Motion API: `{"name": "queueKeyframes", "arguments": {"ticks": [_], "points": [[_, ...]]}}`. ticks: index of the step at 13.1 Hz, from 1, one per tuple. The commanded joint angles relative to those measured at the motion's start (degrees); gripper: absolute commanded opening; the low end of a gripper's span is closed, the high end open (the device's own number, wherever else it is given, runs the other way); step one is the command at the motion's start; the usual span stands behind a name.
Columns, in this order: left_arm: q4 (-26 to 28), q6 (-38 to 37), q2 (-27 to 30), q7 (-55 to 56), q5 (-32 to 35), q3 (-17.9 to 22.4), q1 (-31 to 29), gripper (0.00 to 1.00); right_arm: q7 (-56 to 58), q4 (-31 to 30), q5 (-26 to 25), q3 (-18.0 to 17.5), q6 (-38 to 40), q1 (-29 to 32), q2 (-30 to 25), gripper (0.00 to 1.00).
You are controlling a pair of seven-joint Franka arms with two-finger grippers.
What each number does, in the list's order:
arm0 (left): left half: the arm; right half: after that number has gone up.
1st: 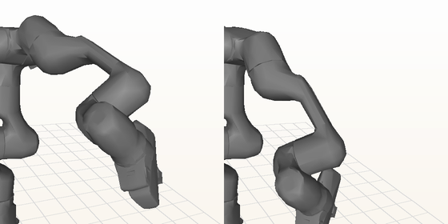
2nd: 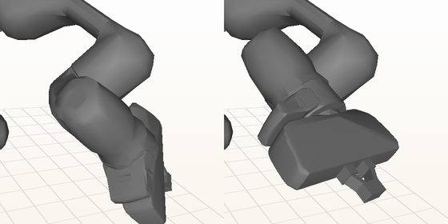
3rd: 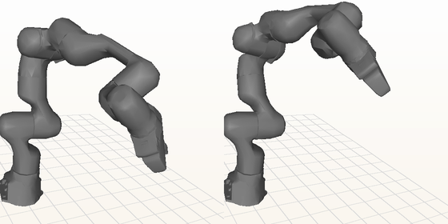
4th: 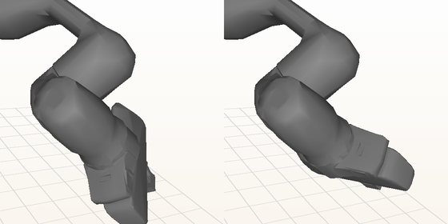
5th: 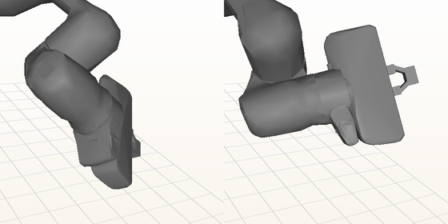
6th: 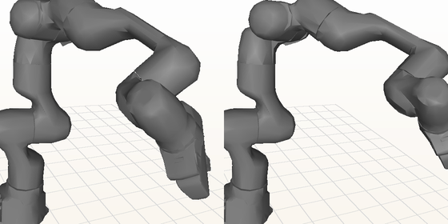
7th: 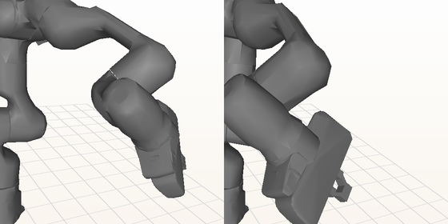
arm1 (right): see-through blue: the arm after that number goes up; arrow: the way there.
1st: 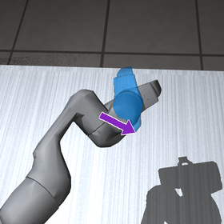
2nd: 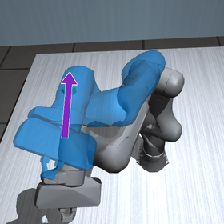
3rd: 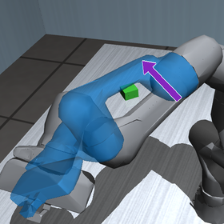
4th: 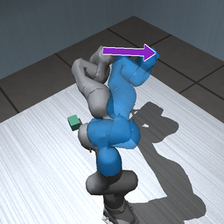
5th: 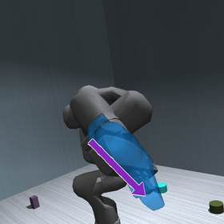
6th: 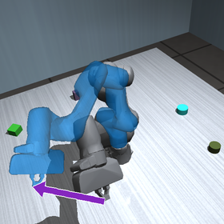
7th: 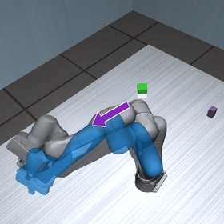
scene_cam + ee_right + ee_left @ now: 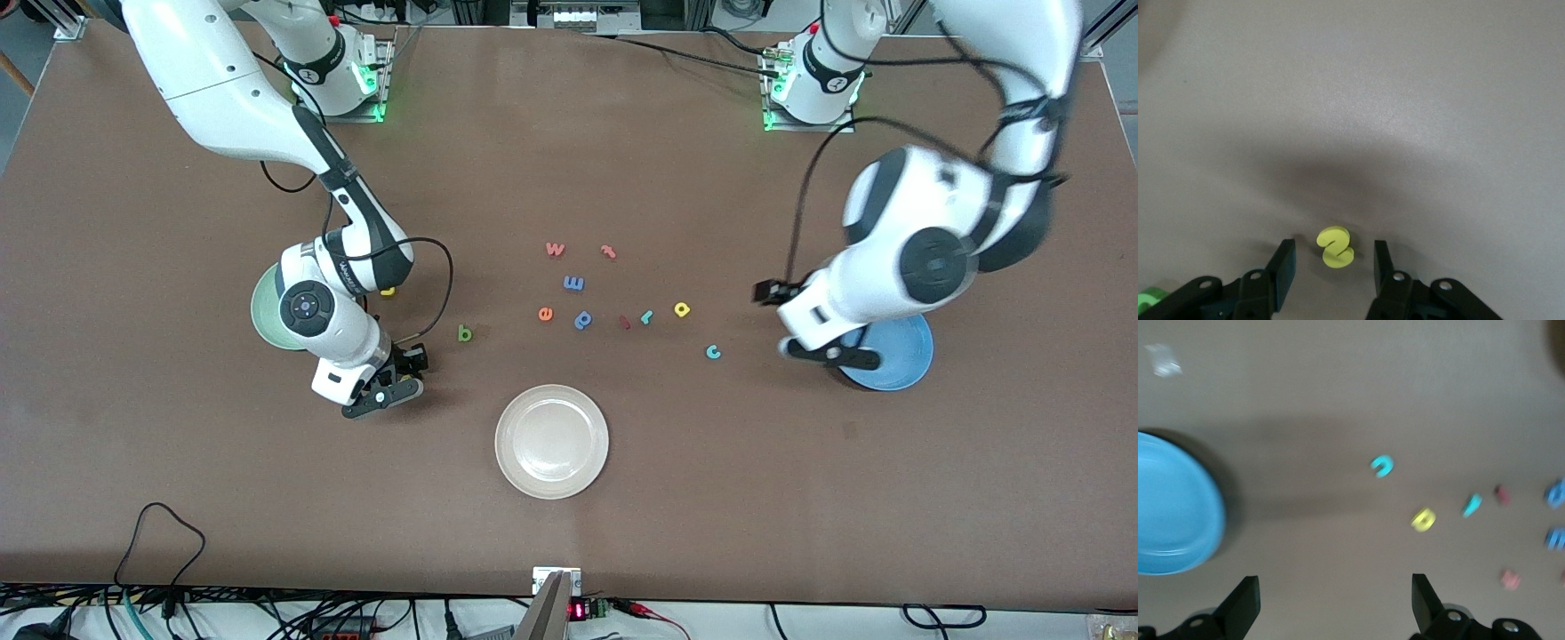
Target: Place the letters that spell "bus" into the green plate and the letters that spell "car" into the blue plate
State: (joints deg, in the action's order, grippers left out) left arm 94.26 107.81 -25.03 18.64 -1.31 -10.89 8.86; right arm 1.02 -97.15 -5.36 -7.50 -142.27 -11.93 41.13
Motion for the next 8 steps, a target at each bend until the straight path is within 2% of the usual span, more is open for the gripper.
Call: {"name": "queueKeyframes", "arguments": {"ticks": [1, 3, 4, 5, 6, 7, 8], "points": [[-2.3, 8.2, -7.1, 9.9, -0.5, 0.2, 1.0, 1.0, 0.7, 1.4, -0.5, 0.1, -1.8, -0.4, 1.5, 0.56], [-1.9, 13.4, -11.6, 16.0, -0.4, 0.3, 1.9, 1.0, 0.7, 1.4, -0.8, 0.1, -1.9, -0.4, 1.7, 0.53], [-1.3, 13.9, -12.4, 16.6, 0.2, 0.3, 1.9, 0.96, 0.7, 1.4, -1.2, 0.1, -1.9, -0.4, 1.7, 0.5], [-0.9, 14.8, -12.5, 16.3, 0.2, 0.3, 1.8, 0.77, 0.7, 1.4, -1.3, 0.1, -1.9, -0.4, 1.8, 0.5], [-0.9, 15.2, -12.7, 16.3, 0.2, 0.3, 2.2, 0.69, 0.7, 1.4, -1.4, 0.1, -1.9, -0.4, 1.8, 0.5], [-0.8, 16.4, -13.5, 16.5, 0.2, 0.3, 2.5, 0.69, 0.7, 1.4, -1.5, 0.2, -1.9, -0.5, 2.1, 0.49], [-0.7, 18.5, -14.6, 16.9, 0.2, 0.3, 2.5, 0.69, 0.6, 1.4, -2.1, 0.3, -1.9, -0.5, 2.2, 0.44]]}}
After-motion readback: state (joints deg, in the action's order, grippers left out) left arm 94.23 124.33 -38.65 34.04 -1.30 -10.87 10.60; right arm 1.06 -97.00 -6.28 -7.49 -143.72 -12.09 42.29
